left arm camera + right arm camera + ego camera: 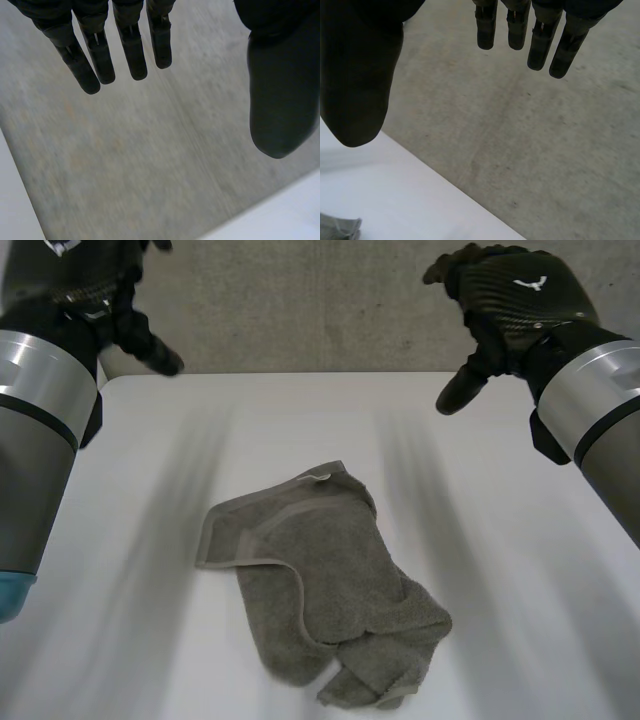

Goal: Fold the towel.

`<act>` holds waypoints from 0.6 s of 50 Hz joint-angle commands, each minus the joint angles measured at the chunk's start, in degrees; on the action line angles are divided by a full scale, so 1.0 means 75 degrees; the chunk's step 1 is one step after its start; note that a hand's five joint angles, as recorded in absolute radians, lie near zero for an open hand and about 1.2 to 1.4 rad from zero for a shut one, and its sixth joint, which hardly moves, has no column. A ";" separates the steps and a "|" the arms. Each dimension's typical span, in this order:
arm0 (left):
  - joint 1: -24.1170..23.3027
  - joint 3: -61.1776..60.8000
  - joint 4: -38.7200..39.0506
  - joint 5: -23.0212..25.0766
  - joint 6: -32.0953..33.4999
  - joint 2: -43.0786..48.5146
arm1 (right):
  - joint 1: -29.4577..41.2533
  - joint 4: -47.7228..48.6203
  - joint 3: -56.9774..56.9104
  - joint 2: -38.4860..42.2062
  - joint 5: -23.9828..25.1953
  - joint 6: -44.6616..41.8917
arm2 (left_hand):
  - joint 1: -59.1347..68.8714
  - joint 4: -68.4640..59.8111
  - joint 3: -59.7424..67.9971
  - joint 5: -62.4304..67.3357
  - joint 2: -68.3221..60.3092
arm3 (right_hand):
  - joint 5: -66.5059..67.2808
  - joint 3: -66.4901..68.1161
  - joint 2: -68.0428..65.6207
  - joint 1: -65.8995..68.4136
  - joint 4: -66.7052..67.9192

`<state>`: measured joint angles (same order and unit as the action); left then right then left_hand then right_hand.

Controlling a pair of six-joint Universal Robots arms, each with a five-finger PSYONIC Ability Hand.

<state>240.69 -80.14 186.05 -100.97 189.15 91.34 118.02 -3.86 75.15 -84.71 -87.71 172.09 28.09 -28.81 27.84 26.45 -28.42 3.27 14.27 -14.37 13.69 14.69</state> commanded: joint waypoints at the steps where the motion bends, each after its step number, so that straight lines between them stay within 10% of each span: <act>1: -0.0076 0.0700 -0.1499 -0.0073 -0.0001 0.0512 | -0.0255 -0.0107 -0.0059 0.0104 -0.0561 0.0374 | -0.0679 0.0775 -0.0646 -0.1793 0.0723 | -0.0436 -0.0569 0.0582 -0.0492 -0.0626; 30: -0.0158 0.0724 -0.1745 -0.0167 -0.0036 0.0489 | -0.0349 -0.0353 -0.0211 0.0455 -0.0915 0.0269 | -0.0903 0.0999 -0.0870 -0.2017 0.0948 | -0.0436 -0.0569 0.0582 -0.0492 -0.0626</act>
<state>239.48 -73.95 171.77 -102.53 188.78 95.26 115.16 -6.48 73.57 -81.24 -95.94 174.71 27.12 -27.82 26.76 25.55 -27.61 3.27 14.26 -14.37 13.67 14.69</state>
